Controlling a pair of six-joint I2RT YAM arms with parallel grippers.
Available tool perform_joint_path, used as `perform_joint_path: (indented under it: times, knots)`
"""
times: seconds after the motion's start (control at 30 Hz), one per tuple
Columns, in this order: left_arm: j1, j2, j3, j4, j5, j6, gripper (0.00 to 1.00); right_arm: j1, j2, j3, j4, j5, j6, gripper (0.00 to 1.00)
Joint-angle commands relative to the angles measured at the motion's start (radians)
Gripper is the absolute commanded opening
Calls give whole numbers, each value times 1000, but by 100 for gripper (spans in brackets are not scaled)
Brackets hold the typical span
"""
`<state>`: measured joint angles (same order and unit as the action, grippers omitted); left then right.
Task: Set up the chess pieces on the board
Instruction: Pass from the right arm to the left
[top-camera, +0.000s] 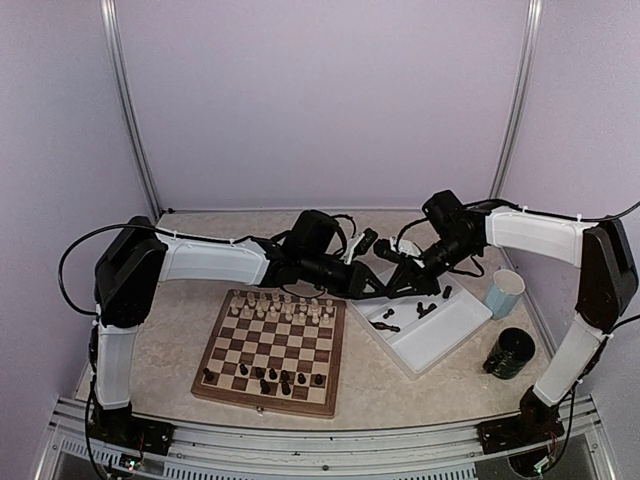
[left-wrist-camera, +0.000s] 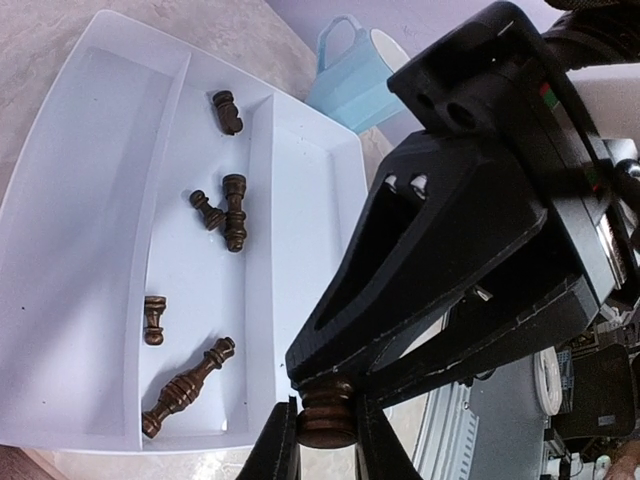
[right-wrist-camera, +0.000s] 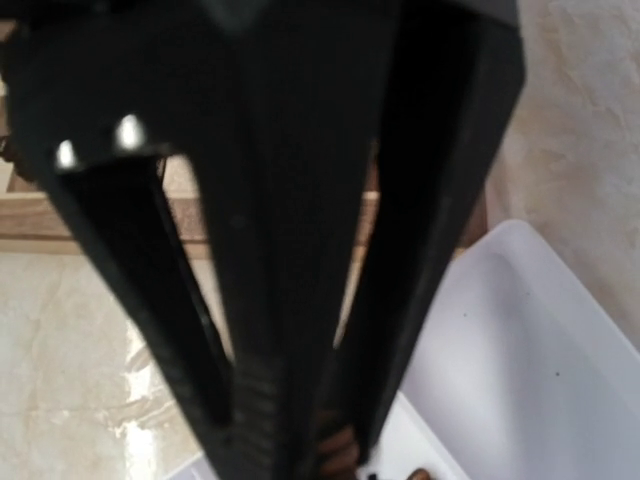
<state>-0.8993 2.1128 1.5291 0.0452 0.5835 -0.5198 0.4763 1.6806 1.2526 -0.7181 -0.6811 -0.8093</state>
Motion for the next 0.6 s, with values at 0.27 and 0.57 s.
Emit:
perform_joint_path:
  times: [0.27, 0.57]
  knots:
    - [2, -62, -95, 174, -46, 20, 8, -165, -52, 99, 0, -263, 119, 38]
    - [-53, -224, -228, 367, -289, 133, 8, -280, 15, -4, 346, -692, 743, 54]
